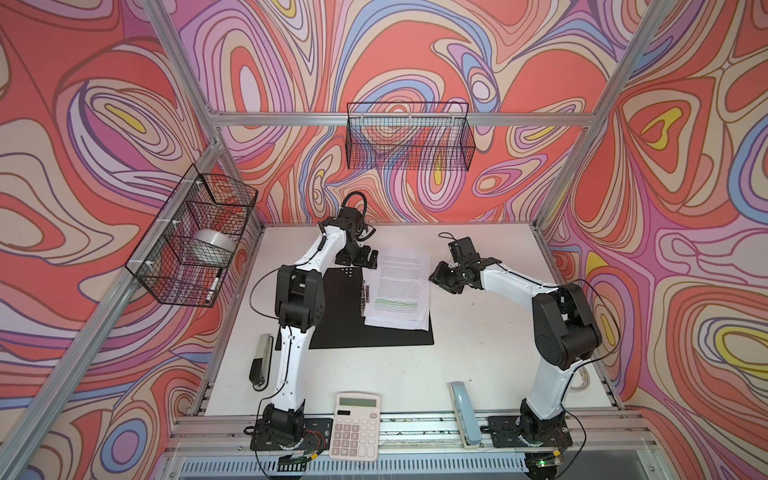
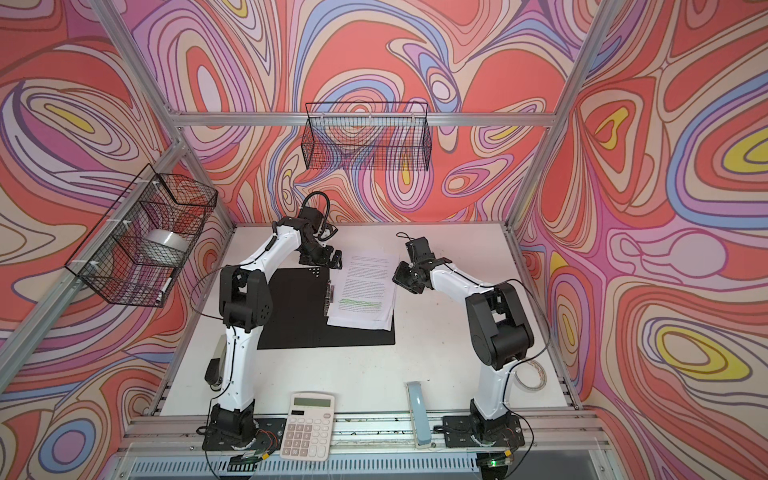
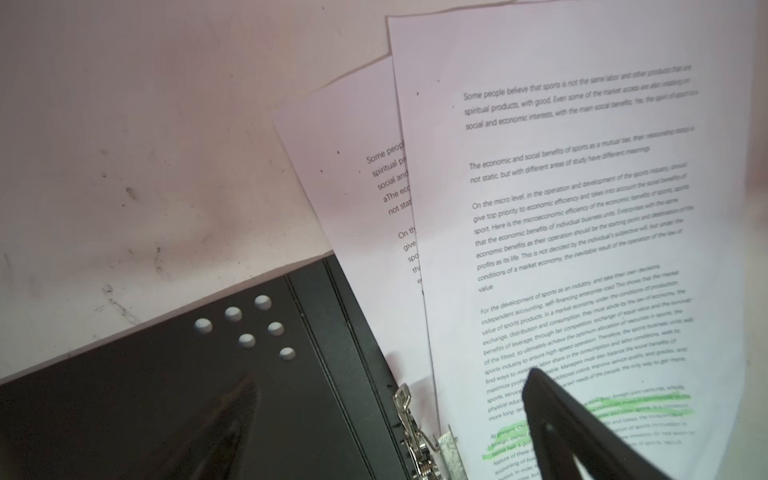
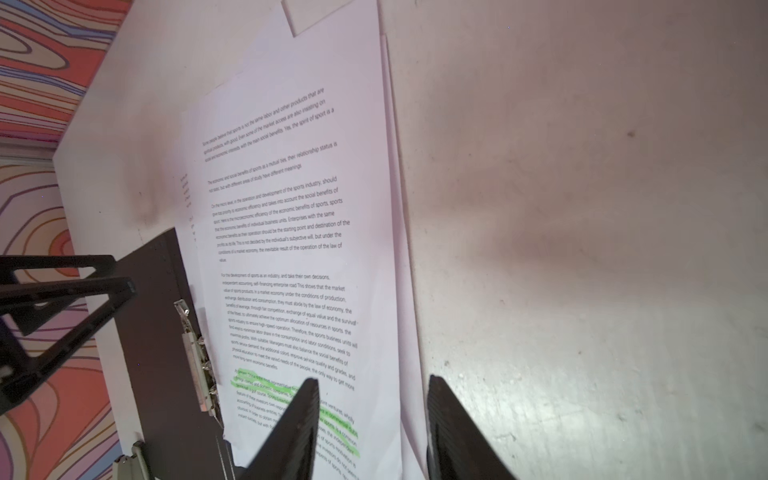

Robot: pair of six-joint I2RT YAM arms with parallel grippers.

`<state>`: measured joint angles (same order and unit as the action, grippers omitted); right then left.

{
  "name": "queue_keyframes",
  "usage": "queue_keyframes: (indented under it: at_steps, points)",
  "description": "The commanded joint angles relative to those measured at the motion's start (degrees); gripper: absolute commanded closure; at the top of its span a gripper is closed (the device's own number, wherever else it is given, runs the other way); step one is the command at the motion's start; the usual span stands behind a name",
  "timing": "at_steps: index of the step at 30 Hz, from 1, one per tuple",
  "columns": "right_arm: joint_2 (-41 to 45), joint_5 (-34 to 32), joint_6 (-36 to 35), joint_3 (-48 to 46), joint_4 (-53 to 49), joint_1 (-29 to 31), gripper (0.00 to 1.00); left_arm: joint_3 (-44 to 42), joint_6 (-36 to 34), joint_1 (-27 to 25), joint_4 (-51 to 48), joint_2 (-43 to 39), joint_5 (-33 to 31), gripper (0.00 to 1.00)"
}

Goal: Put the files into the folder

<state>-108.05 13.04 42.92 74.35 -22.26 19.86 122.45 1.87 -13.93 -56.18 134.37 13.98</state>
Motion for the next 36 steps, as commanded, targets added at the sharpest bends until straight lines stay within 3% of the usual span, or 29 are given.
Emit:
queue_keyframes:
  at_steps: [1,14,26,36]
  points:
    - [-3.15,1.81,-1.65,2.58,-0.95,-0.12,0.55,-0.64,0.38,0.14,1.43,-1.27,3.4,0.0]
    - [-5.95,0.28,-3.48,6.34,-3.99,-0.09,0.55,3.58,0.66,0.13,0.33,3.87,5.69,0.0]
    - [-5.32,1.9,-2.38,2.83,0.84,-0.26,0.55,2.7,1.6,0.05,0.68,4.19,7.9,0.0]
    - [-8.61,2.58,-5.39,7.04,-1.27,-1.46,0.55,5.58,0.53,-0.82,-1.69,7.68,2.83,0.0]
